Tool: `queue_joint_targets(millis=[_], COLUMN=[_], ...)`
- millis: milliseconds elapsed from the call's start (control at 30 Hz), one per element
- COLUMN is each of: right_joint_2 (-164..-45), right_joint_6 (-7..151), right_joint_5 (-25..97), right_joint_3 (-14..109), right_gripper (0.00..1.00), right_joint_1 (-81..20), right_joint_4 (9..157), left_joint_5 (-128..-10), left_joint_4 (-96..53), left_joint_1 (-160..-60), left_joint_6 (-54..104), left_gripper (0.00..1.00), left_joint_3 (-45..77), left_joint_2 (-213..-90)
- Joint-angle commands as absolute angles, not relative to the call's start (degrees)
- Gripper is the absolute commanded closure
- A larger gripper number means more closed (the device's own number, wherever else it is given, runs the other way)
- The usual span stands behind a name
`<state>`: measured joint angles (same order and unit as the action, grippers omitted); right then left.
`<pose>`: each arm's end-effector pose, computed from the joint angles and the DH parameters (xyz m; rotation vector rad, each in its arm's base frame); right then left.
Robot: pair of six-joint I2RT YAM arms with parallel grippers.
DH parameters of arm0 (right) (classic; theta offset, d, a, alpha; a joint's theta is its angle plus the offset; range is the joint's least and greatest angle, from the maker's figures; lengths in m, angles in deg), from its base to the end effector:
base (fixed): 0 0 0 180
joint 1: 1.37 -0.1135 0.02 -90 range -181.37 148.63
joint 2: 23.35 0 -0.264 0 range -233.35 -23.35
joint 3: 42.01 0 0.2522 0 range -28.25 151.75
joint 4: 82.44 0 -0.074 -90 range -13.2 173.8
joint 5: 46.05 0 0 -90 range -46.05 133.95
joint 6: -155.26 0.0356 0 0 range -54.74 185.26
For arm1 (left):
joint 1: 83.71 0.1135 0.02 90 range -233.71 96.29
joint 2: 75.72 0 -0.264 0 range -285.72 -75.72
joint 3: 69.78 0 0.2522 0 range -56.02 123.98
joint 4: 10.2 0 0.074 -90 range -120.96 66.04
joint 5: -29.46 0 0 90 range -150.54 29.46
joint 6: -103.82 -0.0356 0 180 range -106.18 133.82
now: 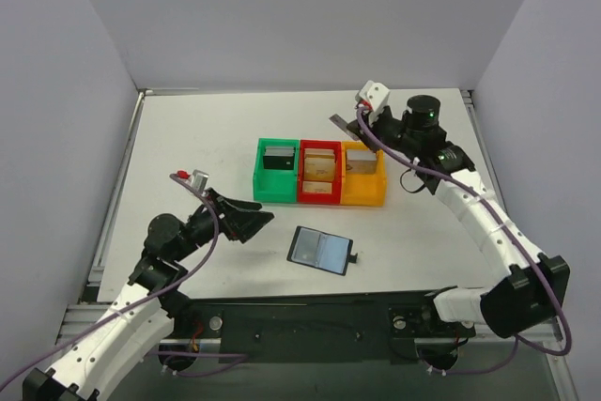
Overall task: Take the credit cards out of the card holder
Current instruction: Place the credit card in the storage box.
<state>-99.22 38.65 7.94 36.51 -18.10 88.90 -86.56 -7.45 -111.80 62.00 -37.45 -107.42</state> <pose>0.2906 0.1092 0.3704 -1.0280 1.3168 0.3949 0.1280 -0.0860 0.2612 0.1100 1.6885 -1.3752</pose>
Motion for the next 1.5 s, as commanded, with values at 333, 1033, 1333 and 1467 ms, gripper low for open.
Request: queue_joint_targets(millis=[333,1033,1333,1467], right_joint_2=[-89.8,-84.8,-86.6,-87.0], right_joint_6=[89.4,90.4,89.4,88.8], right_joint_5=[-2.7,-9.1,-8.1,-7.5], right_joint_3=[36.9,34.7,36.1,36.8], right_gripper=[1.00,1.00,1.00,1.00], right_joint_1=[-34.5,-44.8,-45.8,-46.2], right_joint_4=[75.8,76.2,75.5,74.6], left_joint_5=[-96.6,-108.7,-111.5,-111.6], left_joint_4=[9.5,16.7,17.8,16.4], left_joint_1=[-111.0,-112.9,-117.1,-117.8], left_joint_6=[64.8,65.1,65.1,63.7], left_gripper=[0.03,0.24,0.44,0.67], left_joint_3=[-30.2,-30.3,-29.6,-29.0], left_joint_2=[-108.6,-117.6,-120.8,-120.3])
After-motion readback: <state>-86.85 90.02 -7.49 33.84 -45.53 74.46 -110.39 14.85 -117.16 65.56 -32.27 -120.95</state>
